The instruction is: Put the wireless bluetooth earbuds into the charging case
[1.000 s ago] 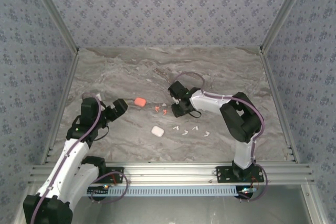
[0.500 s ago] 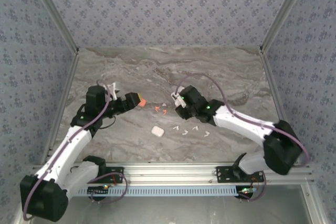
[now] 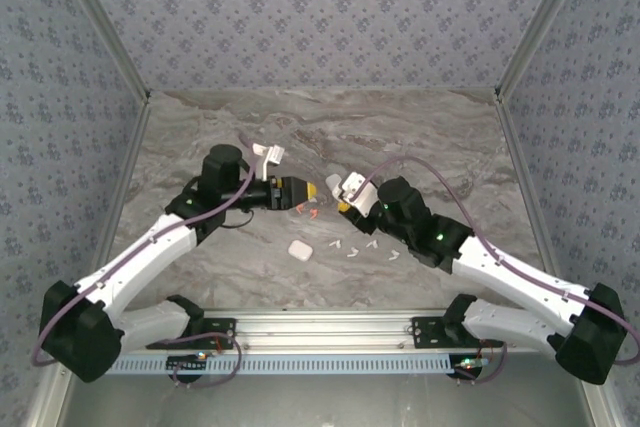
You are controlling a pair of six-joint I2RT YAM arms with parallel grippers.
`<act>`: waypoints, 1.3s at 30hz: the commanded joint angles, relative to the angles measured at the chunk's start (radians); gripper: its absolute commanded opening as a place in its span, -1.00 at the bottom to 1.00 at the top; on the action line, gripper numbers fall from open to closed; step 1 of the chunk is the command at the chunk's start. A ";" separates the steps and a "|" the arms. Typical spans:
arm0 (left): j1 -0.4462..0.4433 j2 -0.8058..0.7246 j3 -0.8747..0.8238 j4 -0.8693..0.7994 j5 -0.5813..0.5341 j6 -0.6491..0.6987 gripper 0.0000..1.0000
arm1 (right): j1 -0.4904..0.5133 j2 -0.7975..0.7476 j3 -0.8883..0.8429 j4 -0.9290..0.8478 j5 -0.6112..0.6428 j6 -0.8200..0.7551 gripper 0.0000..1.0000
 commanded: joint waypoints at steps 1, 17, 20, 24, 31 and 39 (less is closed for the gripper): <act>-0.029 0.038 0.056 0.067 0.035 0.018 0.42 | 0.021 -0.011 0.016 0.018 -0.015 -0.035 -0.20; -0.119 0.158 0.121 0.068 0.067 0.055 0.14 | 0.030 -0.006 0.049 0.000 -0.036 -0.029 -0.19; -0.119 0.160 0.118 0.072 0.076 0.059 0.08 | 0.031 -0.003 0.055 0.000 -0.040 -0.026 -0.19; -0.121 0.164 0.117 0.082 0.095 0.059 -0.08 | 0.031 0.007 0.061 0.002 -0.050 -0.024 -0.18; -0.121 0.156 0.118 0.067 0.101 0.079 -0.51 | 0.029 0.022 0.073 -0.012 -0.056 -0.016 -0.13; -0.120 0.099 0.099 0.074 0.021 0.128 -0.73 | -0.038 -0.011 0.084 -0.128 -0.186 0.062 0.74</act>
